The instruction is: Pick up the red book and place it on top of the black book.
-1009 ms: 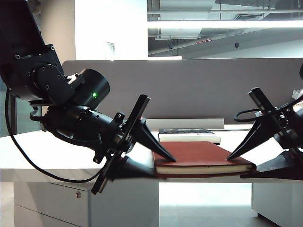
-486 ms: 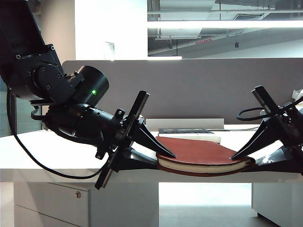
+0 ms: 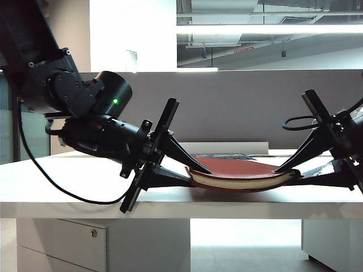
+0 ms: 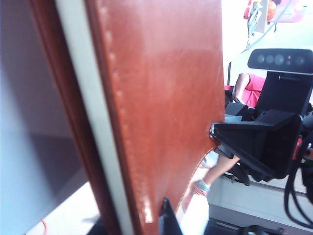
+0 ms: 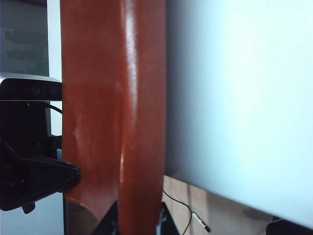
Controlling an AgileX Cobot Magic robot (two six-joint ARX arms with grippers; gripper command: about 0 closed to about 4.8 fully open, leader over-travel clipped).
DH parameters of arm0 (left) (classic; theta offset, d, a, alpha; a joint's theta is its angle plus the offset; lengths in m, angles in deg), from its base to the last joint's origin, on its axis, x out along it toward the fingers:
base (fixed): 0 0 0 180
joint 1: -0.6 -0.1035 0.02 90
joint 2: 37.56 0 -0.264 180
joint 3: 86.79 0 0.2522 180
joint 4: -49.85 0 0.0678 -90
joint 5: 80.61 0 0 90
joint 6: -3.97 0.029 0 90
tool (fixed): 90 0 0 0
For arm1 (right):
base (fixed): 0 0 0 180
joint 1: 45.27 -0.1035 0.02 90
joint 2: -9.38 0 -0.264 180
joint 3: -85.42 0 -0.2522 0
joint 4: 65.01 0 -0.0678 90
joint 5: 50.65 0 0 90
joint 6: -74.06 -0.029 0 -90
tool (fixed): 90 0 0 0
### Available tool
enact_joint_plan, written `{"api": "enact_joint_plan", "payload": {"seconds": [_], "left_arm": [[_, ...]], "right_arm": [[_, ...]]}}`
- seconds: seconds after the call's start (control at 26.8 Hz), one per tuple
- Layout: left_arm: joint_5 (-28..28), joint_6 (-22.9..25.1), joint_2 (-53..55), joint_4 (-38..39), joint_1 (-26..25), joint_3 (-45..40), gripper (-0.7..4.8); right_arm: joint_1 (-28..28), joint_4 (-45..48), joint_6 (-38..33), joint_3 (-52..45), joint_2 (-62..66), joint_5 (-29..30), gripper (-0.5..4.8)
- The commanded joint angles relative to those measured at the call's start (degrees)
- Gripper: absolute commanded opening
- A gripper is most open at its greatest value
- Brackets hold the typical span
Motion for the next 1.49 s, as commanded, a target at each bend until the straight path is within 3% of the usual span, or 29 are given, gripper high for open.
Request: {"api": "enact_joint_plan", "payload": {"seconds": [0.04,0.37,0.75,1.27,1.49], "left_arm": [[4.09,2.69,-0.44,-2.58,1.9,4.31,-0.06],[5.57,5.11,-0.5,-0.02,2.32,6.43,-0.06],[5.77,5.46,-0.5,-0.2,2.27,6.99,-0.06],[5.11,8.13,-0.46,9.33,1.42,18.71,-0.06],[5.16,8.74,-0.46,11.04,-1.36,19.3,-0.06]], "right_arm": [[-1.46,7.52,-1.49,0.85,-0.57,7.23,-0.02],[-2.84,14.78,-5.07,0.85,-0.66,10.64,-0.02],[-2.84,23.45,-11.56,1.16,-0.66,10.64,-0.02],[-2.8,20.9,-14.08,7.93,-0.5,8.87,-0.02],[-2.8,17.79,-13.7,10.56,-0.48,6.67,-0.02]]}}
